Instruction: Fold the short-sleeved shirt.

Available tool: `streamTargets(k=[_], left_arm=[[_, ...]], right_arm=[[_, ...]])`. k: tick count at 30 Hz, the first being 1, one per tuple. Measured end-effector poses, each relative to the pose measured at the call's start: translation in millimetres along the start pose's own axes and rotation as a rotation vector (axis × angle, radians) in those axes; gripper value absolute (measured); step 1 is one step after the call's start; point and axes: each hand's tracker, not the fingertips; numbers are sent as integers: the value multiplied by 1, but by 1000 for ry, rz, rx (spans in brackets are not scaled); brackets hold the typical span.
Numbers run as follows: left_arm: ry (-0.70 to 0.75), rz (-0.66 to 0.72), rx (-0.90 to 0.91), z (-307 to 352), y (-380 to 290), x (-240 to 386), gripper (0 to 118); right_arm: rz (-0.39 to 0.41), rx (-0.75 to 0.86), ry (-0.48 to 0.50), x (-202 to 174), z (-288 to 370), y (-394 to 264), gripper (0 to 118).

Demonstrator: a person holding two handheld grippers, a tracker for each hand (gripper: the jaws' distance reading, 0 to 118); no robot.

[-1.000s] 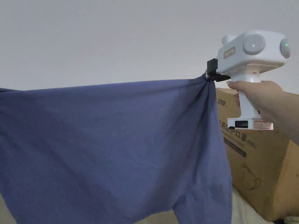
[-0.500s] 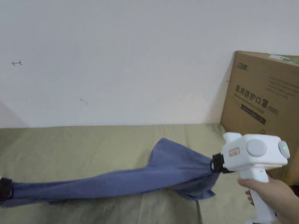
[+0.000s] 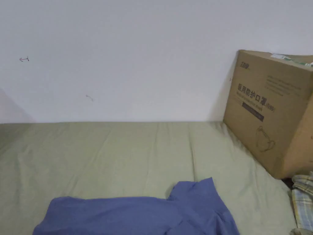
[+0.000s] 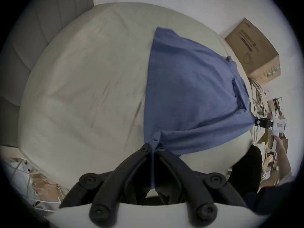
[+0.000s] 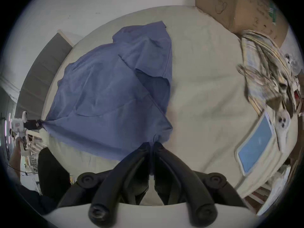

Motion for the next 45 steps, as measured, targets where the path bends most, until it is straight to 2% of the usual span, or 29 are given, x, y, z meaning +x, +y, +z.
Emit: streamTargets(k=[3,5,7,10,11,12,13,14,17,20,22,25,27,28,29,30,31,32,33,35,39,40,41,42,43,45], left_arm=[[29,-68,54,24,7,15,1],[46,-103,77,29,15,26,1],[53,-119,92,25,28,34,2],[53,-160,102,10,44,43,4],[55,-170,102,7,48,45,12],[51,-169,99,2,49,46,34],[42,-166,93,0,51,46,71],[31,-154,88,-1,52,46,81],[7,-137,86,-2,49,46,86],[-23,-153,107,3,46,51,88],[-53,-156,184,13,49,57,88],[-42,-139,338,24,58,68,89],[-22,-129,384,24,71,74,87],[-53,-127,377,21,79,75,76],[-81,-127,372,19,86,76,51],[-96,-123,366,13,98,77,16],[-85,-124,351,4,111,78,0],[-53,-126,344,-3,123,79,0],[-41,-126,322,-12,138,78,0],[-63,-131,294,-32,171,70,0],[-40,-99,242,-88,244,53,0],[-25,-109,244,-102,259,51,9],[-9,-132,240,-112,271,49,34],[7,-145,231,-125,284,45,71],[26,-139,215,-138,295,42,99],[20,-115,162,-162,307,37,98]], right_arm=[[-19,-22,23,-3,15,-18,3],[9,-18,30,-6,18,-23,4],[43,6,0,-13,19,-21,4],[31,15,-37,-21,15,-16,6],[26,19,-42,-23,15,-14,11],[23,30,-49,-24,14,-13,27],[22,47,-62,-25,14,-12,60],[25,62,-89,-26,14,-11,77],[31,92,-189,-25,21,-5,78],[63,199,-211,-35,40,0,78],[69,279,-211,-46,53,8,78],[18,358,-169,-58,60,29,78],[-34,375,-90,-65,60,44,77],[-49,384,-48,-68,58,52,72],[-51,397,-24,-69,54,58,57],[-32,407,-14,-73,50,68,26],[0,405,-39,-79,44,78,0],[48,405,-77,-84,39,87,0],[58,425,-89,-87,36,94,0],[61,407,-37,-88,28,112,0],[26,397,-1,-88,14,132,0],[23,391,-5,-87,9,136,0],[19,383,-9,-86,4,139,0],[11,373,-10,-84,0,141,0],[-1,363,-7,-80,-4,143,0],[-27,343,-3,-74,-16,147,0]])
